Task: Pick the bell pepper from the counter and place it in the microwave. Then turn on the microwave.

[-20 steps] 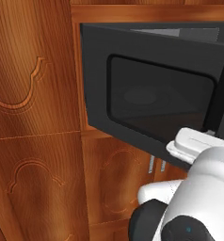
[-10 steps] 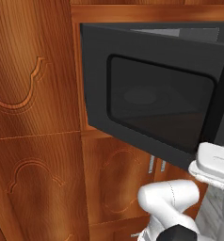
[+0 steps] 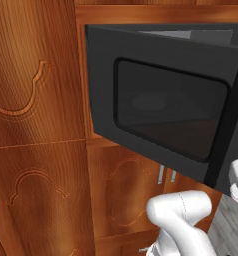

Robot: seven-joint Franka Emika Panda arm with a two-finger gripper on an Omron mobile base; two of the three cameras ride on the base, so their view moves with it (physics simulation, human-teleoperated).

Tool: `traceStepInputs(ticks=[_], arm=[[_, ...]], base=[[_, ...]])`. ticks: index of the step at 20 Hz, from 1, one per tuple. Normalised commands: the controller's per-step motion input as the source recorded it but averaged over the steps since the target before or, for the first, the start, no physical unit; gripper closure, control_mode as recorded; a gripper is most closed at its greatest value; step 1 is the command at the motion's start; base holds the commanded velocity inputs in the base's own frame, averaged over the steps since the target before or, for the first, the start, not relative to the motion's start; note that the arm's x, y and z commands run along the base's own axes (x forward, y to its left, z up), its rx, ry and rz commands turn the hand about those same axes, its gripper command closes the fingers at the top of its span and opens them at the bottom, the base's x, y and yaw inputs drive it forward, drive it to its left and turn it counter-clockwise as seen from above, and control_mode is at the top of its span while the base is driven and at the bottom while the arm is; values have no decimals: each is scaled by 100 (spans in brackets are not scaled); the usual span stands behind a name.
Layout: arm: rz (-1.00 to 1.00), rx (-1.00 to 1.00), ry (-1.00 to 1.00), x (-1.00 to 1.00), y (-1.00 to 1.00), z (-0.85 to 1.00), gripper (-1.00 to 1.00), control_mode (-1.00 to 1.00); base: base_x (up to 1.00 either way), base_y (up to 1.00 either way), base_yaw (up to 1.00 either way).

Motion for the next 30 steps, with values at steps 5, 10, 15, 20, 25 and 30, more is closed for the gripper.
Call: traceStepInputs(ticks=[5, 10, 15, 20, 25, 30], arm=[[17, -5, 0, -1, -23, -1, -100, -100], [18, -3, 0, 0, -25, -3, -100, -100], [18, -2, 0, 0, -26, -4, -100, -100], [15, -1, -1, 0, -21, -6, -100, -100], [10, 0, -1, 12, -16, -8, -100, -100], [8, 0, -1, 17, -13, -7, -100, -100]], base=[[0, 0, 0], [0, 0, 0], [0, 0, 0], [0, 0, 0], [0, 0, 0], [0, 0, 0]])
